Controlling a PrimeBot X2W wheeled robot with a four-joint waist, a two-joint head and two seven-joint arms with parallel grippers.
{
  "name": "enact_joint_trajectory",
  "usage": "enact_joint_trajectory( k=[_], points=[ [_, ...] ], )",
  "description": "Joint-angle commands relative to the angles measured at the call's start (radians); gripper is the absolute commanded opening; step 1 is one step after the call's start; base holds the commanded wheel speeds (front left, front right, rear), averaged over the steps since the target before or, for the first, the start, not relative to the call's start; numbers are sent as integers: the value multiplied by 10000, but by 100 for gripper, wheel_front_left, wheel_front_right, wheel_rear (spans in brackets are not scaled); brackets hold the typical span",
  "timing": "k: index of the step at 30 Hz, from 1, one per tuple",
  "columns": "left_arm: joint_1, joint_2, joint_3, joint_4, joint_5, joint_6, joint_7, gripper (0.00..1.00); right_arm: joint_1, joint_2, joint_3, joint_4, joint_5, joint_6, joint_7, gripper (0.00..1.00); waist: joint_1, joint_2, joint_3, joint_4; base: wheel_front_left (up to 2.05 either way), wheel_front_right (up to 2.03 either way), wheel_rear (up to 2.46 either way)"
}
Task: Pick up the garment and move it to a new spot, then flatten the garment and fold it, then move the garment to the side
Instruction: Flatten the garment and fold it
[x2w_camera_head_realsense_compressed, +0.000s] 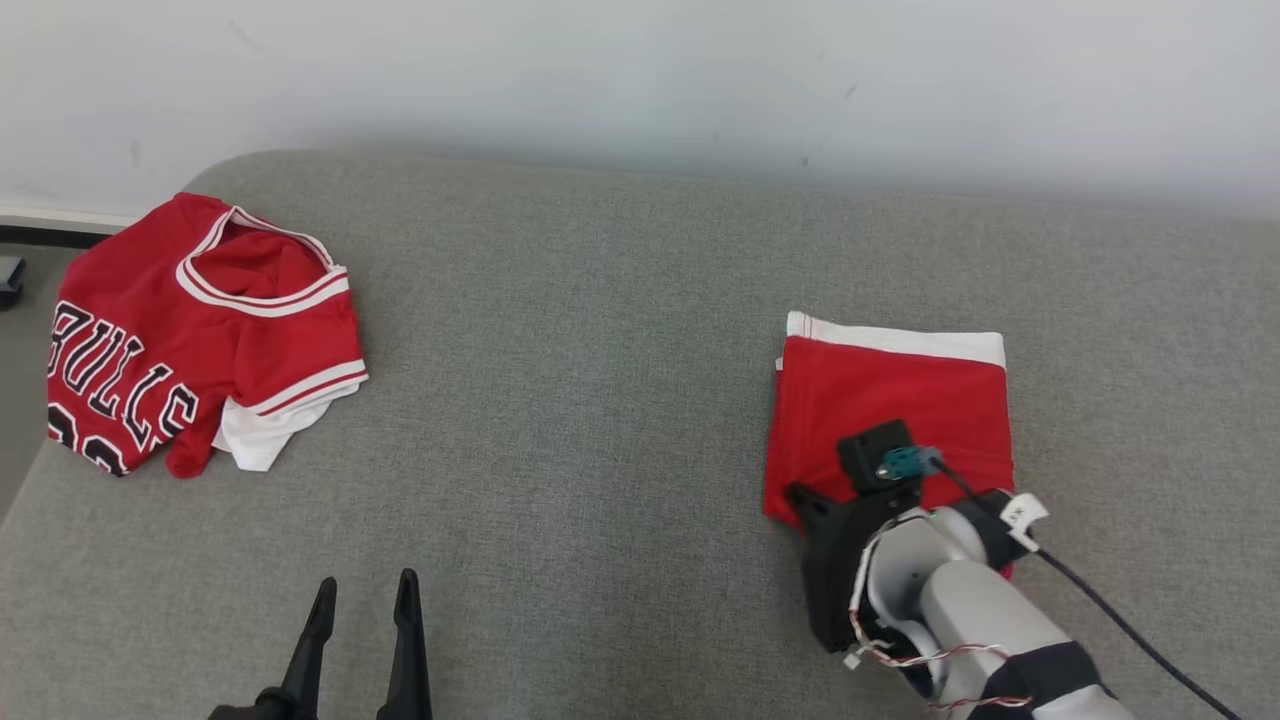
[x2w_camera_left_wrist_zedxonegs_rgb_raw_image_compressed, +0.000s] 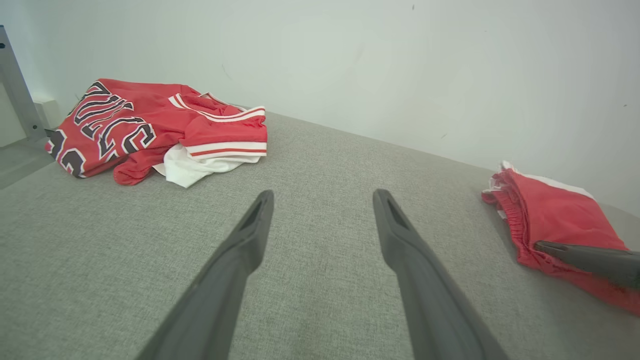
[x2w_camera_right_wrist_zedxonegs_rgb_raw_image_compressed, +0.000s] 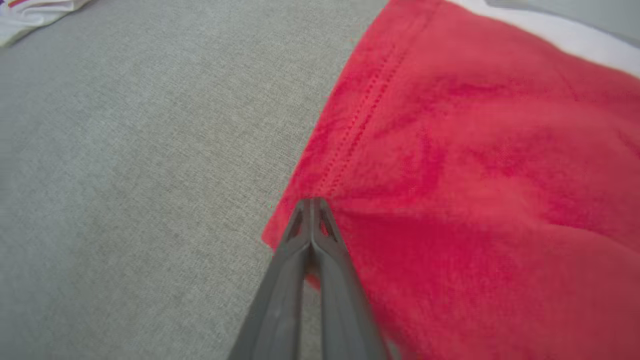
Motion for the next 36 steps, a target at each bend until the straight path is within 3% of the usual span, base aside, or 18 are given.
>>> enact_joint_trajectory(
  k=[1, 12, 13, 14, 15, 16, 24, 36],
  points=[
    [-103, -12, 19, 12, -71, -5, -31, 100, -65, 47, 138, 21, 112, -21, 34, 0, 1, 0, 6, 5, 0, 0, 0],
    [-34, -11, 146, -16, -140, 67, -31, 100, -251, 168, 1622, -355, 1180, -21, -369, 0, 1, 0, -71, -168, 0, 0, 0],
    [-17, -13, 153, -22, -137, 92, -31, 100, -246, 146, 1650, -500, 1295, -21, -504, 9, 1, 0, -102, -220, 0, 0, 0],
    [16, -13, 169, -33, -134, 109, -31, 100, -211, 118, 1661, -663, 1430, -21, -639, 33, 1, 0, -144, -278, 0, 0, 0],
    [48, -13, 170, -40, -119, 128, -31, 100, -121, 89, 1562, -820, 1604, -21, -813, 85, 1, 0, -191, -327, 0, 0, 0],
    [78, -11, 190, -48, -98, 148, -31, 100, -19, 26, 1440, -966, 1717, -21, -987, 100, 1, 0, -249, -385, 0, 0, 0],
    [211, -11, 387, -280, 51, 265, -31, 100, 1339, -381, -250, -2183, 2225, -21, -2557, 100, 1, 0, -607, -946, 0, 0, 0],
    [206, -11, 893, 3, 194, 282, -31, 100, 2909, -794, -2398, -3037, 1330, -21, -4526, 100, 1, 0, -1122, -1825, 0, 0, 0]
  ],
)
